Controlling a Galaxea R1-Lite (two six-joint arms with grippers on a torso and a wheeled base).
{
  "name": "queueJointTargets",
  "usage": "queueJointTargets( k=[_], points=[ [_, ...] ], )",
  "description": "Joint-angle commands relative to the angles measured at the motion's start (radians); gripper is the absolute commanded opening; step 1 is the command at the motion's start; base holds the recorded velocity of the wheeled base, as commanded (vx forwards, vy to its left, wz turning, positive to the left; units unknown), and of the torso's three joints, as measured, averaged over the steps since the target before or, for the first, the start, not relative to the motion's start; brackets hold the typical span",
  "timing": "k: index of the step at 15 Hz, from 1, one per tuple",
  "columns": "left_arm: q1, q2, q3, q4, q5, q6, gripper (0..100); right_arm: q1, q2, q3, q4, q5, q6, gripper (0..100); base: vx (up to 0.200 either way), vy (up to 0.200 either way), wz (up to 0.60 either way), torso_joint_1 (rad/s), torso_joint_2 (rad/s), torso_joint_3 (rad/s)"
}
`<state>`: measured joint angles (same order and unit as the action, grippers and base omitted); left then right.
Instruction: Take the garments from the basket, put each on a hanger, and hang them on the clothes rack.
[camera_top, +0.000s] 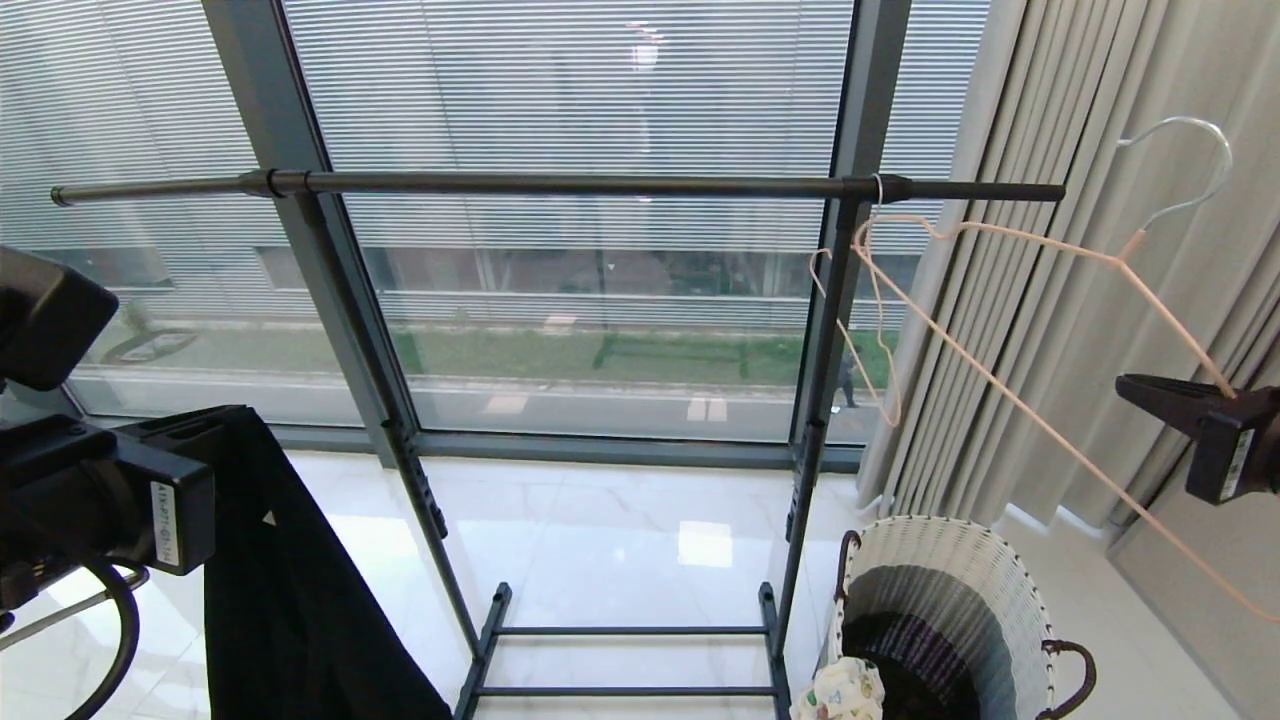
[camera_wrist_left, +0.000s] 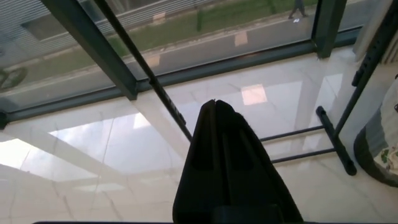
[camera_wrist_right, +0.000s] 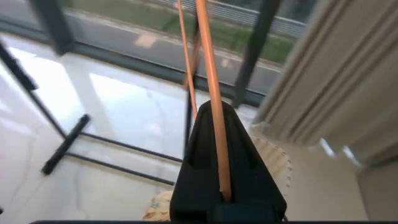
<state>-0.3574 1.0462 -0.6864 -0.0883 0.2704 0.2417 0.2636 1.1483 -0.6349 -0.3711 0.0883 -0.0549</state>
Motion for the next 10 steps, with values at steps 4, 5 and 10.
queueJointTargets(
  k=[4,5,10],
  points=[
    [-0.071,0.132,-0.124,-0.001,0.009,-0.005,0,0.204,0.002,0.020,0.116,0.151,0.000,0,0.000,0.000,0.00,0.000,0.00,0.000],
    [-0.071,0.192,-0.186,-0.001,0.023,-0.009,0,0.259,0.016,0.055,0.118,0.162,0.000,0,0.000,0.000,0.00,0.000,0.00,0.000],
    [-0.077,0.400,-0.360,-0.001,0.098,-0.124,0,0.486,0.024,0.095,0.118,0.166,0.006,0,0.000,0.000,0.00,0.000,0.00,0.000]
  ],
)
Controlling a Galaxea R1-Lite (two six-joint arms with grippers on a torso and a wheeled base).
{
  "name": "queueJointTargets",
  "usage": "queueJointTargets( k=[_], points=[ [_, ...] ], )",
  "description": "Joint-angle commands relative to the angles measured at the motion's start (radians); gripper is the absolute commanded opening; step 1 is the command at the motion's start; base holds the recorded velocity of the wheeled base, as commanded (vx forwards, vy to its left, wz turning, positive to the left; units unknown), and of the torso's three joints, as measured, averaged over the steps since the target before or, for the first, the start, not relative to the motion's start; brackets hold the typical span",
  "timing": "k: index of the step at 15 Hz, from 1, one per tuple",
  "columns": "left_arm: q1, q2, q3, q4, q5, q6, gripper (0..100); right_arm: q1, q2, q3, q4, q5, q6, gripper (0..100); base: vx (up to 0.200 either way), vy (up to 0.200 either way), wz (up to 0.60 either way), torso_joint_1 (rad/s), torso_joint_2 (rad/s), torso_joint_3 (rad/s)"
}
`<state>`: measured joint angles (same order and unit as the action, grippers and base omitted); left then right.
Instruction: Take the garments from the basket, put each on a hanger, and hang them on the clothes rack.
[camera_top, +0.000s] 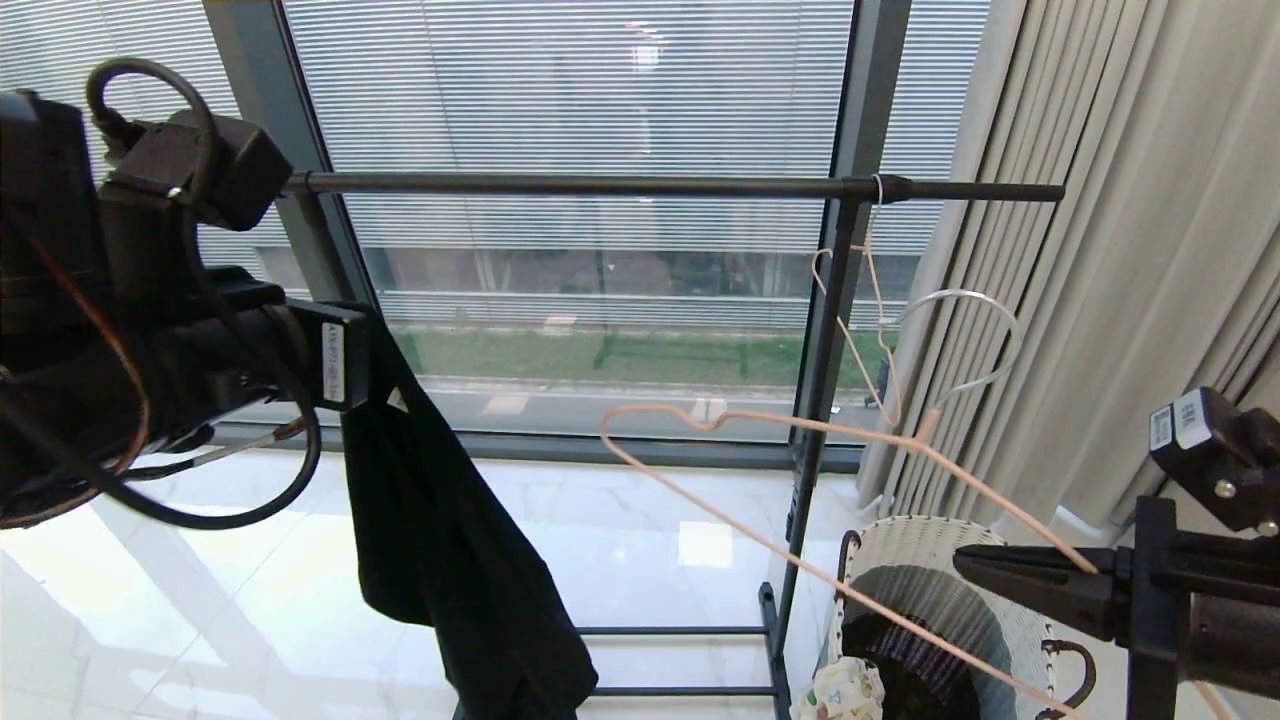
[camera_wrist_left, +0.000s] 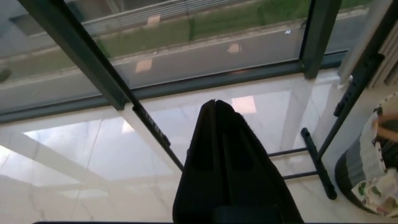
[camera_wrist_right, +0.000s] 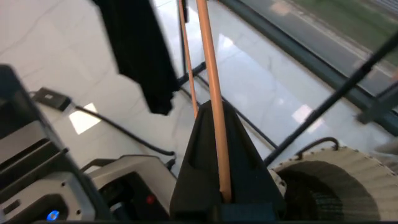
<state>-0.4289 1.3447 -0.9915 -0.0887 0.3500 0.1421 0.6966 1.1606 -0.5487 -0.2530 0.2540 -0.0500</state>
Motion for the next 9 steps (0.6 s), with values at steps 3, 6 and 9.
queueJointTargets(
  k=[3,6,9],
  points=[
    [-0.074,0.142,-0.084,0.000,0.017,-0.053,0,0.070,0.031,0.000,-0.008,0.042,0.001,0,0.000,0.000,0.00,0.000,0.00,0.000],
    [-0.140,0.159,-0.079,0.000,0.015,-0.058,0,0.070,0.051,-0.013,-0.022,0.056,-0.001,0,0.000,0.000,0.00,0.000,0.00,0.000],
    [-0.179,0.169,-0.079,0.000,0.015,-0.056,0,0.055,0.106,-0.014,-0.095,0.054,0.002,0,0.000,0.000,0.00,0.000,0.00,0.000]
  ],
)
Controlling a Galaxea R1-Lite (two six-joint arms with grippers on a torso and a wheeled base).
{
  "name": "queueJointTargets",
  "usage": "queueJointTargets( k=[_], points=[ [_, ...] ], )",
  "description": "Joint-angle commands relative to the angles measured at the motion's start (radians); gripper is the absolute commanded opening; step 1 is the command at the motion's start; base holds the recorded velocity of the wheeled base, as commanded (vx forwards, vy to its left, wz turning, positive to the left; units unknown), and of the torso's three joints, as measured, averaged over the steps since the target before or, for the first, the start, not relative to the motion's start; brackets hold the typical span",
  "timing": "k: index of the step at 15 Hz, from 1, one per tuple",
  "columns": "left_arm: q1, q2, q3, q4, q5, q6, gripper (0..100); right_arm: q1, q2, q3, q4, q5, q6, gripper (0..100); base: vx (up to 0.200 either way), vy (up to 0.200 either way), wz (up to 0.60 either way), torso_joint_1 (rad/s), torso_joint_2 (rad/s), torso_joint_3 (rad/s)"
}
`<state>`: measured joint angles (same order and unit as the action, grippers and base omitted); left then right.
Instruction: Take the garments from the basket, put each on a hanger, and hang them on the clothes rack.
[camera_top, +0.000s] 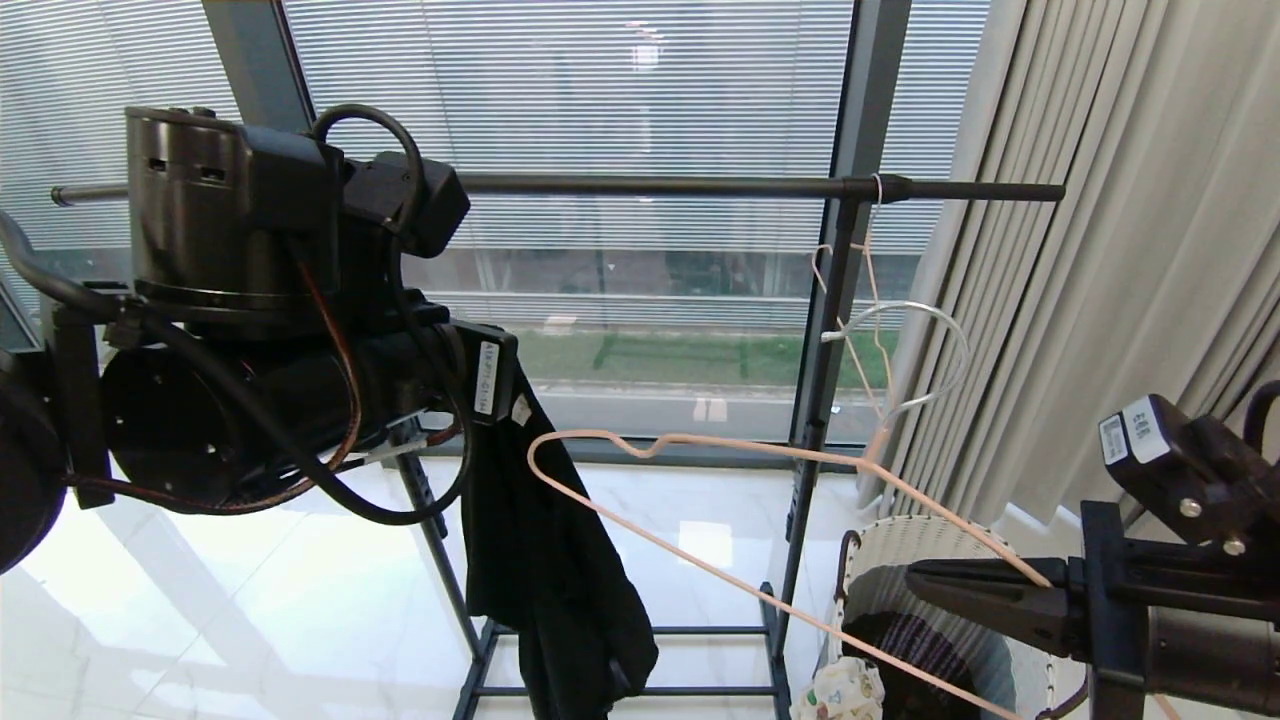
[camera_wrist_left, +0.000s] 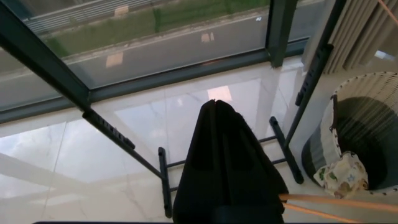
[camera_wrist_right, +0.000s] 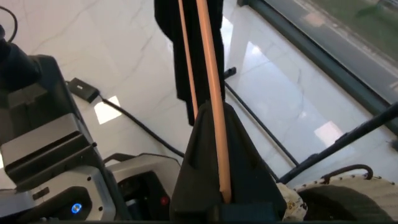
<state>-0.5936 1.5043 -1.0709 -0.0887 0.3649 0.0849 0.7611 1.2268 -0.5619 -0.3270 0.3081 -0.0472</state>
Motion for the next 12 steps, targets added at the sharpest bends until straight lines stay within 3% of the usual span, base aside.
queueJointTargets(
  k=[1,3,12],
  points=[
    [-0.017,0.008,0.002,0.000,0.000,0.001,0,-0.017,0.060,-0.001,-0.053,-0.001,0.000,0,0.000,0.000,0.00,0.000,0.00,0.000],
    [-0.025,0.005,0.005,0.000,0.000,0.001,0,-0.032,0.095,-0.009,-0.107,-0.004,0.000,0,0.000,0.000,0.00,0.000,0.00,0.000],
    [-0.026,0.017,0.002,-0.046,0.000,0.009,0,0.009,0.092,-0.029,-0.106,0.000,0.000,0,0.000,0.000,0.00,0.000,0.00,0.000]
  ],
)
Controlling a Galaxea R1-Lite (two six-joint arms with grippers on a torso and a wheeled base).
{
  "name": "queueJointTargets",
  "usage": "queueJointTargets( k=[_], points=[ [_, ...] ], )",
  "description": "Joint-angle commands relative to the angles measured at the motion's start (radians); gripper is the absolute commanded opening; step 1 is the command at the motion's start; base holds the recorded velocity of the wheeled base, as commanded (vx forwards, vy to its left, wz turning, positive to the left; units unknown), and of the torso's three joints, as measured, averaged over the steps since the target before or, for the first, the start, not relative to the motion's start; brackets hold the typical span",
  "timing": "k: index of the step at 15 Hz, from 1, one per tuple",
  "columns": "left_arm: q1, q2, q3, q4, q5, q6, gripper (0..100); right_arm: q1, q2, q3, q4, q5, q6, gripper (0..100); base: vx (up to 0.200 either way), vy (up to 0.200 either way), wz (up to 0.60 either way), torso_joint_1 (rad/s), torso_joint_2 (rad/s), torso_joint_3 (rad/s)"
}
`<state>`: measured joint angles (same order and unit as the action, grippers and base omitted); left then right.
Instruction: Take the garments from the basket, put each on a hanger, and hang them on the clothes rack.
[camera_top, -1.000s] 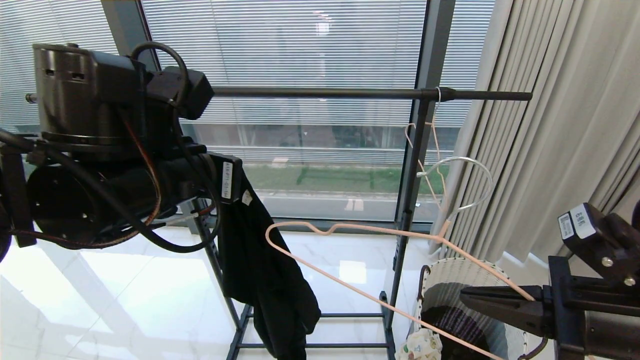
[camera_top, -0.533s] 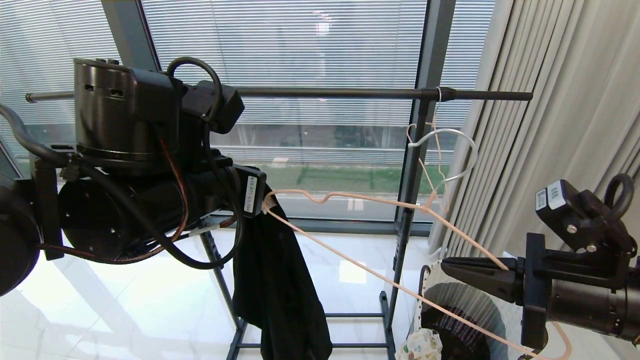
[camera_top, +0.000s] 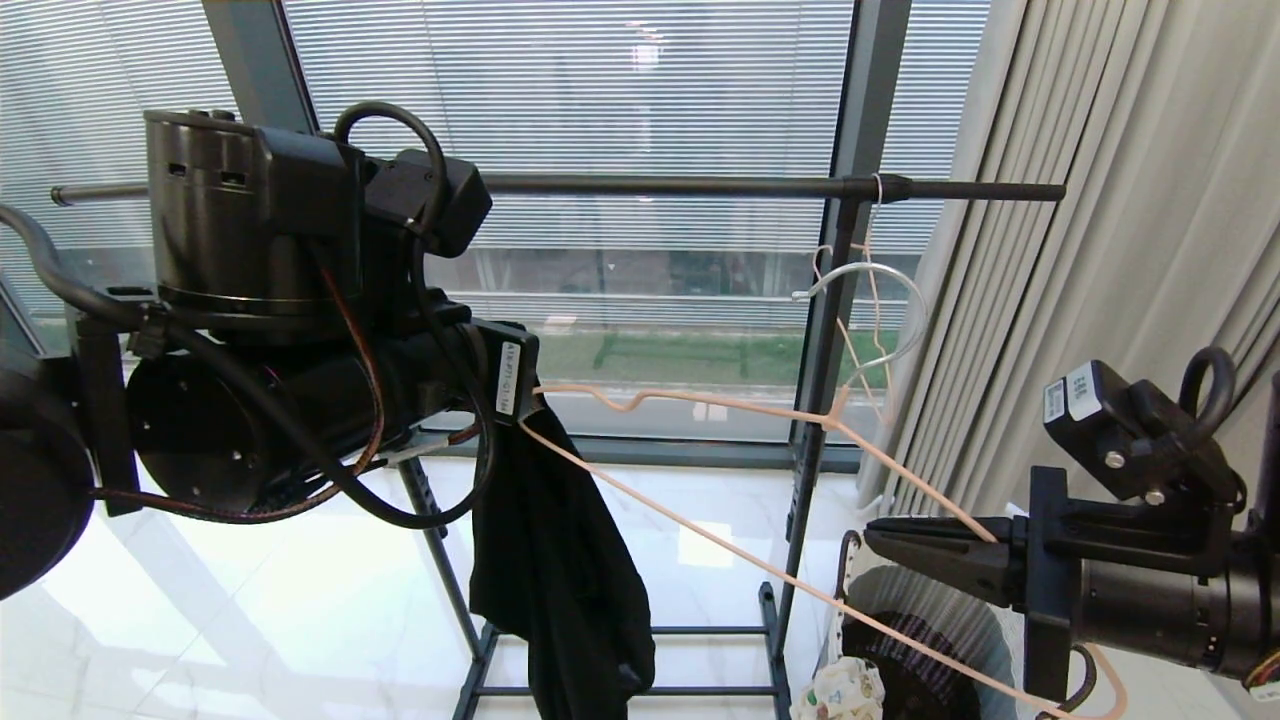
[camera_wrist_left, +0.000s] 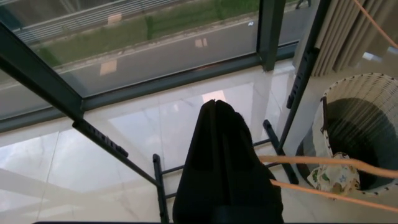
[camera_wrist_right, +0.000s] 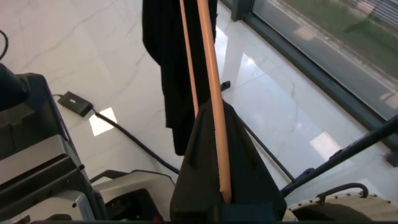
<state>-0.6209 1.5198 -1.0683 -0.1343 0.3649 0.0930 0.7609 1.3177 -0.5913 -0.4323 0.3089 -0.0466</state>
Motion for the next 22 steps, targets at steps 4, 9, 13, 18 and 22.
queueJointTargets(
  k=[4,9,13,18,22],
  points=[
    [0.004,-0.003,0.004,-0.002,0.002,0.001,0,0.025,0.008,-0.004,-0.002,-0.004,-0.001,0,0.000,0.000,0.00,0.000,0.00,0.000],
    [-0.014,-0.006,0.008,-0.004,0.002,0.001,0,0.020,0.015,-0.044,-0.002,-0.005,0.001,0,0.000,0.000,0.00,0.000,0.00,0.000],
    [-0.056,-0.009,0.008,-0.010,0.003,-0.001,0,0.043,0.064,-0.045,-0.003,-0.007,-0.001,0,0.000,0.000,0.00,0.000,0.00,0.000],
    [-0.125,-0.010,0.008,-0.044,0.011,-0.006,0,0.044,0.173,-0.076,-0.052,-0.010,0.001,0,0.000,0.000,0.00,0.000,0.00,0.000],
    [-0.178,-0.009,0.005,-0.065,0.016,-0.012,0,0.080,0.244,-0.131,-0.052,-0.030,0.005,0,0.000,0.000,0.00,0.000,0.00,0.000]
  ],
)
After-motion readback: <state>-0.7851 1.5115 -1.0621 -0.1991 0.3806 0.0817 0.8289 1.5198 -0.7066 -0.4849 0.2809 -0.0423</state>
